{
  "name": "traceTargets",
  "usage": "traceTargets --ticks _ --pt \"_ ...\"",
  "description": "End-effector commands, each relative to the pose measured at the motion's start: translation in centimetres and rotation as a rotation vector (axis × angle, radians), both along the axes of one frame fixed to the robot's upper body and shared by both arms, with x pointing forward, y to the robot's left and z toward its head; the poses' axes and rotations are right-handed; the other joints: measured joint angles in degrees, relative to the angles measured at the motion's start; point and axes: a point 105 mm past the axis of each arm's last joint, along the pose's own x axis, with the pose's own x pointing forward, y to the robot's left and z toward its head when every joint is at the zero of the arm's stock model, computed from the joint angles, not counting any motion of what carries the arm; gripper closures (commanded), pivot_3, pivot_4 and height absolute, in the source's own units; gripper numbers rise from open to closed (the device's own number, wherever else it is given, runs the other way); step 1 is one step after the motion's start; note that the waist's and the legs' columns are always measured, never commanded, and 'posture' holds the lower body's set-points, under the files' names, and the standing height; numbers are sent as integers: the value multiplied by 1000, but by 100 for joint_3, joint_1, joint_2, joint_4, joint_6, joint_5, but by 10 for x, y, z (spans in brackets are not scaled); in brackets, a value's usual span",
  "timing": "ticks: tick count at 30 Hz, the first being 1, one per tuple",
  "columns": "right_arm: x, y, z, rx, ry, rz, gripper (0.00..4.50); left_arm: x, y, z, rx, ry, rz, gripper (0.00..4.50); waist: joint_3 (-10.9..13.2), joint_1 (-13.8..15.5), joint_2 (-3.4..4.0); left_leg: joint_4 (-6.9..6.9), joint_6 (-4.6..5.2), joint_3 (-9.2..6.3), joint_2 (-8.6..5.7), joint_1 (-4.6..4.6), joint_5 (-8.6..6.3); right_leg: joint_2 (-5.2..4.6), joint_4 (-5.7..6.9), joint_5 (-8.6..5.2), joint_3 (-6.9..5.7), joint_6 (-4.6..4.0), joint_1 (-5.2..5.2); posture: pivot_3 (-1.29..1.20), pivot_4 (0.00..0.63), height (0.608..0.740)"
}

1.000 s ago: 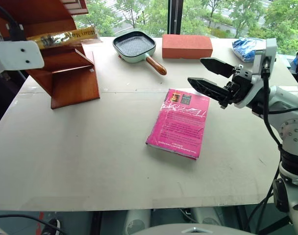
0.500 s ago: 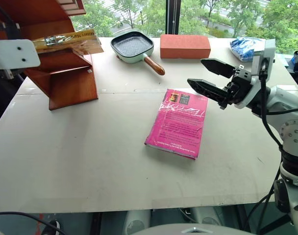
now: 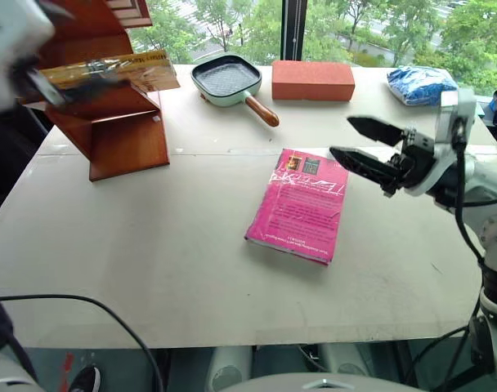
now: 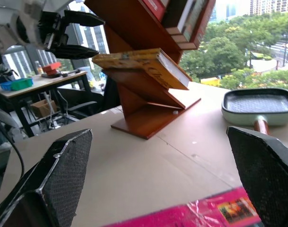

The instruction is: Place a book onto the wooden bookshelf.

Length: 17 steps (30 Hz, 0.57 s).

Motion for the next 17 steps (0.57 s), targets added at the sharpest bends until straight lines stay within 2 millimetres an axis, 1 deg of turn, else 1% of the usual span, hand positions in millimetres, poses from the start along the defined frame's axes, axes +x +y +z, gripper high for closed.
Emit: traceTargets --ticks 1,2,4,5,7,9,10,12,13,17 --pt "-4 -21 -17 -62 -49 -114 0 -9 -18 -32 -207 59 -55 56 -1 4 -2 6 0 -2 0 0 0 0 5 0 -1 0 1 0 150 740" --pt "-5 -27 -28 -88 -39 -143 0 -9 -20 -51 -234 92 -44 56 -1 -1 -2 8 0 -3 0 1 0 0 7 0 0 0 2 0 150 740" --pt "-9 -41 -54 -161 -11 -204 0 -15 -27 -95 -294 181 -44 56 -2 -23 -1 7 0 1 0 6 0 0 9 0 6 0 2 0 150 740" --pt "-11 -48 -67 -195 8 -228 0 -19 -28 -114 -280 203 -25 56 -3 -25 2 5 0 4 -1 11 0 0 10 0 10 0 3 0 150 740" --pt "-17 -64 -97 -301 40 -276 0 -25 -26 -140 -373 245 22 56 -5 -15 -1 3 0 2 0 18 0 3 10 -1 11 -1 6 0 150 740" --pt "-25 -78 -122 -388 63 -300 0 -33 -24 -167 -329 288 63 56 -8 12 -1 6 0 -1 0 23 0 4 17 -1 7 -2 9 0 150 740" --pt "-27 -86 -132 -379 92 -338 0 -39 -25 -180 -361 325 74 56 -8 14 0 5 0 2 -1 39 0 4 18 -1 11 -2 23 0 150 740" --pt "-32 -98 -144 -366 118 -384 0 -50 -30 -196 -381 360 71 56 -12 12 5 -8 0 5 0 112 -2 1 -7 -17 11 -25 100 0 150 740" --pt "-35 -102 -147 -364 119 -397 0 -53 -32 -202 -401 371 76 56 -12 13 5 -9 -1 5 0 125 -2 0 -11 -20 10 -25 114 0 150 740" --pt "-37 -108 -152 -358 118 -427 0 -55 -35 -216 -362 363 95 56 -13 13 8 -2 -1 8 2 128 -2 -3 -15 -21 17 -19 117 0 150 740"
